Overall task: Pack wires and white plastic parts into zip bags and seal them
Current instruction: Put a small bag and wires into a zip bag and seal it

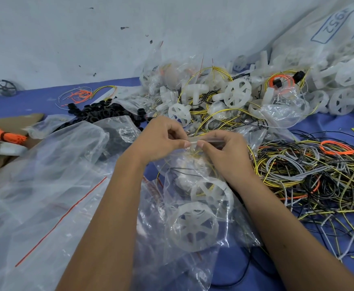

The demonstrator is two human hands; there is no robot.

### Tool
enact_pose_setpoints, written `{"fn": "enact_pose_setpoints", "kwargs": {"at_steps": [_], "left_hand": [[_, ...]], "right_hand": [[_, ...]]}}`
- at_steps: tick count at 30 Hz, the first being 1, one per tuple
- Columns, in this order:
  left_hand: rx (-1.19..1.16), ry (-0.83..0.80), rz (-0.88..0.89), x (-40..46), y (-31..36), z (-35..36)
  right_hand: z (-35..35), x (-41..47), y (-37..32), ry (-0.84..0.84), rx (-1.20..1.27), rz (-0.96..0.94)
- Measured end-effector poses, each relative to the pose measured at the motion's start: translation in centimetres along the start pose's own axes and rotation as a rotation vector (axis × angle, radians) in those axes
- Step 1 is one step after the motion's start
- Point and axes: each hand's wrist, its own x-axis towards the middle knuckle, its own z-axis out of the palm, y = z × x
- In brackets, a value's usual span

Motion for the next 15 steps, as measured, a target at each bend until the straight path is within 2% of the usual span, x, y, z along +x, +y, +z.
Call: {"fn": "enact_pose_setpoints", "kwargs": {"at_steps": [15], "left_hand": [[-0.01,0.012,-0.011,-0.22,-0.57,-0.2]], "right_hand": [[0.09,0.0,0.07,0.037,0.056,0.064]]}}
